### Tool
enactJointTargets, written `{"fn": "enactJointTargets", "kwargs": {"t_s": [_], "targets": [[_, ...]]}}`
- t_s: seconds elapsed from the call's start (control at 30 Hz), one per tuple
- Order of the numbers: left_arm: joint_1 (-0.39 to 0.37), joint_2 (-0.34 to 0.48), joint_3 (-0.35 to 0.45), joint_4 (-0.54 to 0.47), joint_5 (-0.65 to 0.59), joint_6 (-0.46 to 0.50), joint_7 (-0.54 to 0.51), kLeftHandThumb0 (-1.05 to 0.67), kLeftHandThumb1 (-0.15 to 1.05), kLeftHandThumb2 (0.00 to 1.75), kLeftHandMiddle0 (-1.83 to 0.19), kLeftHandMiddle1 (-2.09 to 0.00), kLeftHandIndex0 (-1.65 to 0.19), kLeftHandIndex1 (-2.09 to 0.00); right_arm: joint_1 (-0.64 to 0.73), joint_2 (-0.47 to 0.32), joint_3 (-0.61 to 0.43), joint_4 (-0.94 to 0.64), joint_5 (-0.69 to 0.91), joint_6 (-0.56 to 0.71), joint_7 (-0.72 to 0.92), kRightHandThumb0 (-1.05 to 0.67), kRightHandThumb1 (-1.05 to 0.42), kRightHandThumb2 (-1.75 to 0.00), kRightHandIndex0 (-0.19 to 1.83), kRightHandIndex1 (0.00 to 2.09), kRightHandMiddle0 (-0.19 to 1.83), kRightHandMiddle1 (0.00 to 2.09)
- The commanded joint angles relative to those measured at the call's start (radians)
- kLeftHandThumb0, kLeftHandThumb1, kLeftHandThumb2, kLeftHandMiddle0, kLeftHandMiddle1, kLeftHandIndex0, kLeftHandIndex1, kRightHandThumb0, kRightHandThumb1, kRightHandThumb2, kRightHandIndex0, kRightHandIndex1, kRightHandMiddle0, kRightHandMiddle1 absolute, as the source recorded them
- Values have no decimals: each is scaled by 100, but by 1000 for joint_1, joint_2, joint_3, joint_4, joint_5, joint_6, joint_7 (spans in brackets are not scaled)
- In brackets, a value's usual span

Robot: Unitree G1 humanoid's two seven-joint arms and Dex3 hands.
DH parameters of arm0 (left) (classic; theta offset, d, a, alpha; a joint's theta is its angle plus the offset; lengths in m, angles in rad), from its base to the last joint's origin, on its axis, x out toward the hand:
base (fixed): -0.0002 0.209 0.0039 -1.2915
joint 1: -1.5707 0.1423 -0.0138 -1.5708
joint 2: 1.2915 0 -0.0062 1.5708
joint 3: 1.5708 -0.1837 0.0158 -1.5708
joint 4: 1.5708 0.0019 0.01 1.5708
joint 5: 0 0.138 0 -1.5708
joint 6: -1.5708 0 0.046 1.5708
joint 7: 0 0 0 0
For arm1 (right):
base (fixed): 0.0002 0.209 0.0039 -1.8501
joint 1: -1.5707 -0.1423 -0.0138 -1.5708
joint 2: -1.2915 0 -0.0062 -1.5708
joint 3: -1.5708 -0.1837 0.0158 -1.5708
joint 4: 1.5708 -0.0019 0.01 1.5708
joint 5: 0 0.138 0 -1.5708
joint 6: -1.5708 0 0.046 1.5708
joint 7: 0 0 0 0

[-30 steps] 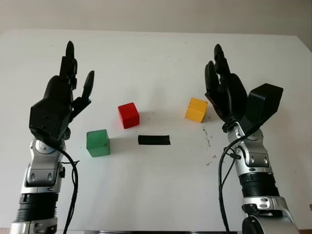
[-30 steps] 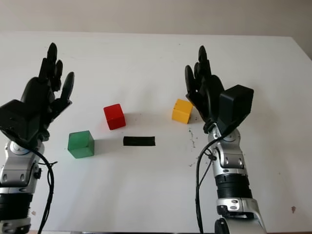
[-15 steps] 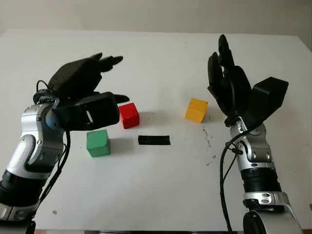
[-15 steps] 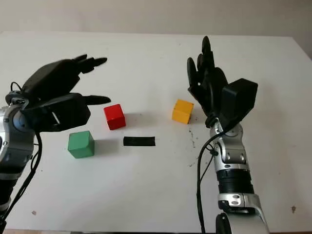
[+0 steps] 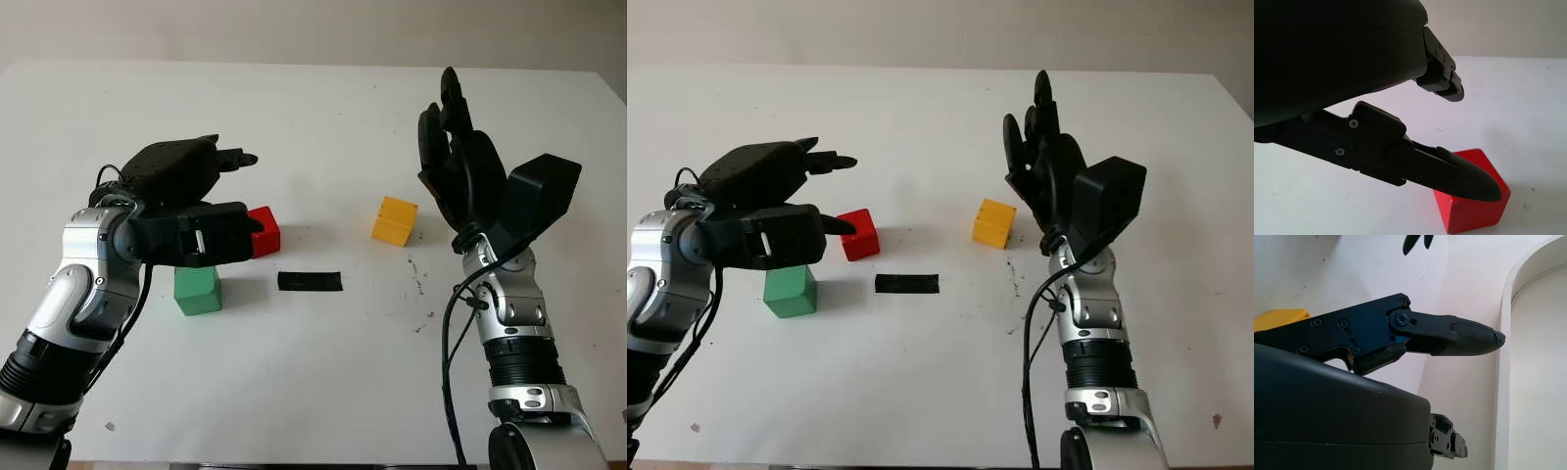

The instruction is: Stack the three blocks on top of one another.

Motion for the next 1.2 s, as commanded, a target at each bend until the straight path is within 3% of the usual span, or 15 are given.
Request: {"fn": "enactJointTargets", "kwargs": {"t_s": [0.0,0.27,0.57,0.63,0.73,0.8,0.97,1.17], "targets": [[-15,19,-19,-3,17,-2,-29,-99,105,17,-4,-4,-35,-11,-11,-7,0,-17,-2,-13,-1,-73,-105,-54,-19,0,-19,0],[-17,35,-68,-6,127,-2,-105,-99,105,19,3,-3,-40,-12,-14,-6,5,-18,-6,-12,-2,-73,-105,-53,-19,0,-19,0],[2,6,-93,-13,218,-15,-71,-91,105,10,-2,-7,-52,-19,-13,-8,6,-18,-9,-14,3,-73,-105,-54,-19,0,-19,0],[17,-13,-83,-8,214,-28,-15,-89,102,7,-10,-7,-60,-33,-12,-8,7,-21,-11,-8,0,-73,-105,-54,-19,0,-19,0],[36,-34,-72,0,204,-48,66,-85,99,5,-18,-6,-45,-83,-13,-9,6,-20,-8,-4,2,-73,-105,-54,-19,0,-19,0],[42,-42,-69,5,196,-56,93,-83,98,5,-18,-5,-38,-100,-14,-10,5,-19,-7,-2,2,-73,-105,-54,-19,0,-19,0],[42,-47,-75,13,197,-68,109,-84,100,6,-16,-4,-27,-103,-16,-10,6,-22,-11,2,-3,-72,-105,-53,-19,0,-19,0],[37,-51,-79,23,188,-62,89,-84,99,5,-16,-5,-27,-101,-18,-12,7,-18,-12,-5,-1,-72,-105,-54,-19,0,-19,0]]}}
